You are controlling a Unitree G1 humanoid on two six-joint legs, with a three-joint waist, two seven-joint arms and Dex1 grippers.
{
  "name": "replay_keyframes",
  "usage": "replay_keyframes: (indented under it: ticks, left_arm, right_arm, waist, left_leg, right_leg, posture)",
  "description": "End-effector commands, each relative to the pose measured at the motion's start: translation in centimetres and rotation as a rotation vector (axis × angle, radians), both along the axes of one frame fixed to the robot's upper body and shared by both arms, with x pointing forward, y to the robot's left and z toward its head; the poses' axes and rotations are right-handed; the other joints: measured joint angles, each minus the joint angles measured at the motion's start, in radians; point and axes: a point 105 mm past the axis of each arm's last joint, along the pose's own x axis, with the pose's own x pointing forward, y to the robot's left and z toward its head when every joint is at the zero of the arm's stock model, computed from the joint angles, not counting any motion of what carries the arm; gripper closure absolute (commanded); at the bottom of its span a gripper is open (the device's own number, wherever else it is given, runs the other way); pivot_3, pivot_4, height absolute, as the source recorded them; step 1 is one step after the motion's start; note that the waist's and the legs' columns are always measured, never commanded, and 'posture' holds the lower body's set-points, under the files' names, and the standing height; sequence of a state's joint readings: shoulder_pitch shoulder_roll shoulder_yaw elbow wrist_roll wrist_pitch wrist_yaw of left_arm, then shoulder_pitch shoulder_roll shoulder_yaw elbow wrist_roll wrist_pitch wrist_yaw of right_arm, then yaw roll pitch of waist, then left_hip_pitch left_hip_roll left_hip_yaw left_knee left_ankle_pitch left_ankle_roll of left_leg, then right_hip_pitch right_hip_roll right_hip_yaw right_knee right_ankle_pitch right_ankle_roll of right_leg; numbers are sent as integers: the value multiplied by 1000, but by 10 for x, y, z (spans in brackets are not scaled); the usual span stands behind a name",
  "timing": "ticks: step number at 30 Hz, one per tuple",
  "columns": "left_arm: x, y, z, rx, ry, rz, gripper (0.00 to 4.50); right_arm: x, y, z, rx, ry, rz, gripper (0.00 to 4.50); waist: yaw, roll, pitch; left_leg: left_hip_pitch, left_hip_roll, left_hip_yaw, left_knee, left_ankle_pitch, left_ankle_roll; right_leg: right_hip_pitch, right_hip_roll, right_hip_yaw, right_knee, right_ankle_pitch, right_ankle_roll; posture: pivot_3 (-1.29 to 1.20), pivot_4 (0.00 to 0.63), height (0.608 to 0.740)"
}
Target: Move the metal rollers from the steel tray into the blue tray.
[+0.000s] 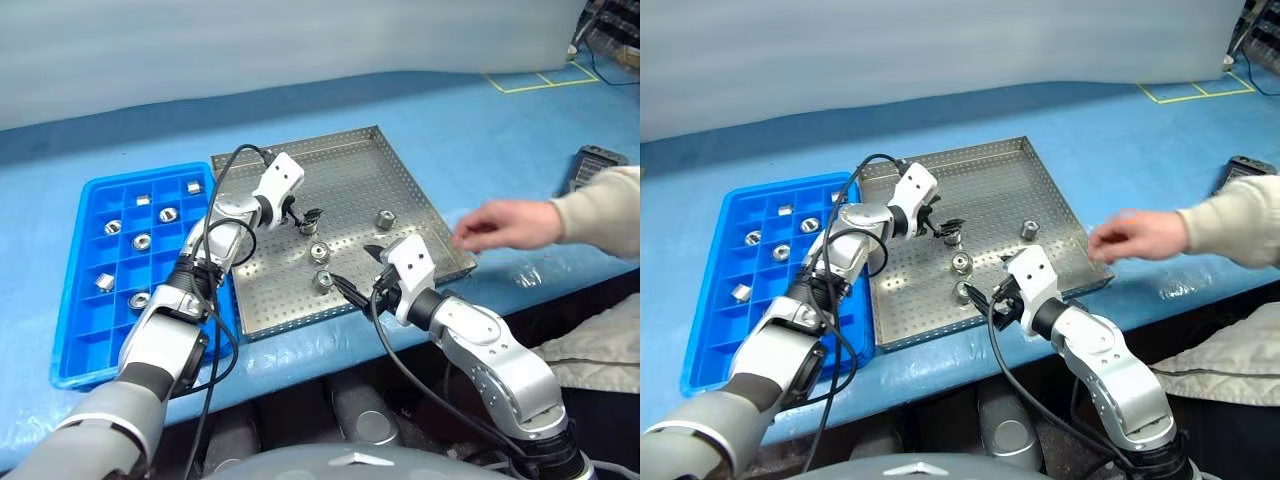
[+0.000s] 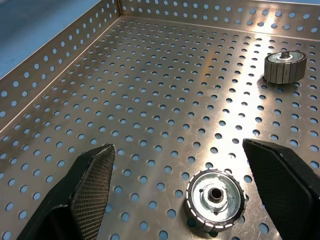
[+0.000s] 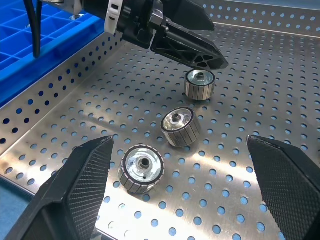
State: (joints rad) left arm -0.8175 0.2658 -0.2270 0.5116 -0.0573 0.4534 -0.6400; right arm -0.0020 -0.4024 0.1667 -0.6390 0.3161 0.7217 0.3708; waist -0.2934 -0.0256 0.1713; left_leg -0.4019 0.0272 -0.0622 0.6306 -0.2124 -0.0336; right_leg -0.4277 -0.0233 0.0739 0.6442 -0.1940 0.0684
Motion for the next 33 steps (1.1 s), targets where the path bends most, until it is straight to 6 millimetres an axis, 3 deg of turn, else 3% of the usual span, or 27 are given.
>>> replay_keyframes:
  ticks: [1, 8, 33]
  left_arm:
    - [-6, -5, -2, 5, 4, -43, 62]
    - [-13, -3, -14, 39, 35, -68, 62]
    - [-21, 0, -22, 48, 64, -71, 62]
  right_arm:
    - [-3, 5, 13, 17, -48, 20, 0]
    - [-2, 6, 13, 17, -46, 28, 0]
    - [-2, 7, 13, 16, -41, 41, 0]
  waist:
    - [-2, 0, 0]
    - [-3, 0, 0]
    - [0, 0, 0]
  left_leg:
    - [0, 0, 0, 0, 0, 0]
    - [0, 0, 0, 0, 0, 0]
    - [0, 0, 0, 0, 0, 0]
  right_leg:
    - [0, 0, 0, 0, 0, 0]
    - [0, 0, 0, 0, 0, 0]
    - [0, 0, 0, 0, 0, 0]
  posture:
    - [-306, 150, 740]
    - [-298, 150, 740]
    - [-284, 150, 740]
